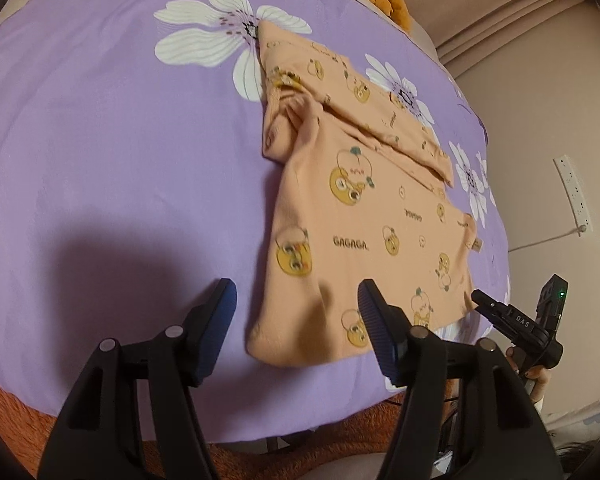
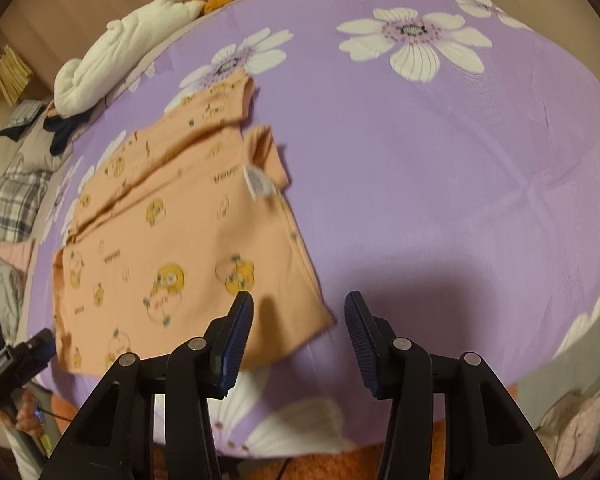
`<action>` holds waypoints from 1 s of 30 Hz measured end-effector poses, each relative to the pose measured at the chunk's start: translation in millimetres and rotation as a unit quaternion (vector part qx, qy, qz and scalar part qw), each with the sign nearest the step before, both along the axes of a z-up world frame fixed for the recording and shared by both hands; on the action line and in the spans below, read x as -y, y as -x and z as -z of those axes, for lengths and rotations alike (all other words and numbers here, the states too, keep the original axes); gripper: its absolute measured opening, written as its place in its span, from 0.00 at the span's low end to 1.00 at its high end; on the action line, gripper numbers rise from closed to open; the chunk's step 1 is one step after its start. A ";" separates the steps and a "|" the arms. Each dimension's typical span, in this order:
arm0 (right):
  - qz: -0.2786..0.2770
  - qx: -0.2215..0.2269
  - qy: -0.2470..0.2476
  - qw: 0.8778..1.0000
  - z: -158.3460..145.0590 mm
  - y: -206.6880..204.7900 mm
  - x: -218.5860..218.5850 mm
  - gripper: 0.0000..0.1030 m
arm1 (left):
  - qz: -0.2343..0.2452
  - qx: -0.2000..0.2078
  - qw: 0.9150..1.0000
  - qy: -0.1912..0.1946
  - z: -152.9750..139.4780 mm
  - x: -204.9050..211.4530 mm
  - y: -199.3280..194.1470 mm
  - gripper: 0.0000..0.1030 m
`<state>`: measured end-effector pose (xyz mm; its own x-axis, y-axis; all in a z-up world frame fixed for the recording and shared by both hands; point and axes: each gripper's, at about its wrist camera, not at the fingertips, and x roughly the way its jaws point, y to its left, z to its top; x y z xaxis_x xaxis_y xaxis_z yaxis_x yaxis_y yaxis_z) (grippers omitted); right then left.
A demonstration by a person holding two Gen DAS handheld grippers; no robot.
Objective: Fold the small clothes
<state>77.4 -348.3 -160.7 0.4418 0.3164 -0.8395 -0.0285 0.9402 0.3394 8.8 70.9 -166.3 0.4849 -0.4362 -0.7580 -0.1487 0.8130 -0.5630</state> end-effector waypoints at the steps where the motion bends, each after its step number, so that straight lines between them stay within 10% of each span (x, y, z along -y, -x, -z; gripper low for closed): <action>1: -0.003 0.000 -0.005 1.000 1.7 2.0 -1.1 0.48 | 0.001 -0.002 1.000 0.004 1.6 2.0 0.7 0.60; 5: -0.012 0.000 0.000 1.000 9.3 3.3 -9.6 0.37 | 0.013 -0.001 1.000 0.009 5.5 12.3 1.6 0.58; 11: -0.021 0.006 -0.015 1.000 10.8 0.4 -15.7 0.12 | 0.023 -0.015 0.999 0.022 13.9 24.4 0.3 0.11; 30: -0.057 0.194 -0.113 0.973 -123.9 12.8 -15.3 0.09 | 0.015 0.181 0.983 0.018 -137.3 12.9 16.7 0.08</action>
<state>64.7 -333.0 -36.8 0.6624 0.5390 -0.5203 -0.2960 0.8263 0.4792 -7.9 58.0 -29.0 0.7067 -0.4779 -0.5217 0.0915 0.7929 -0.6024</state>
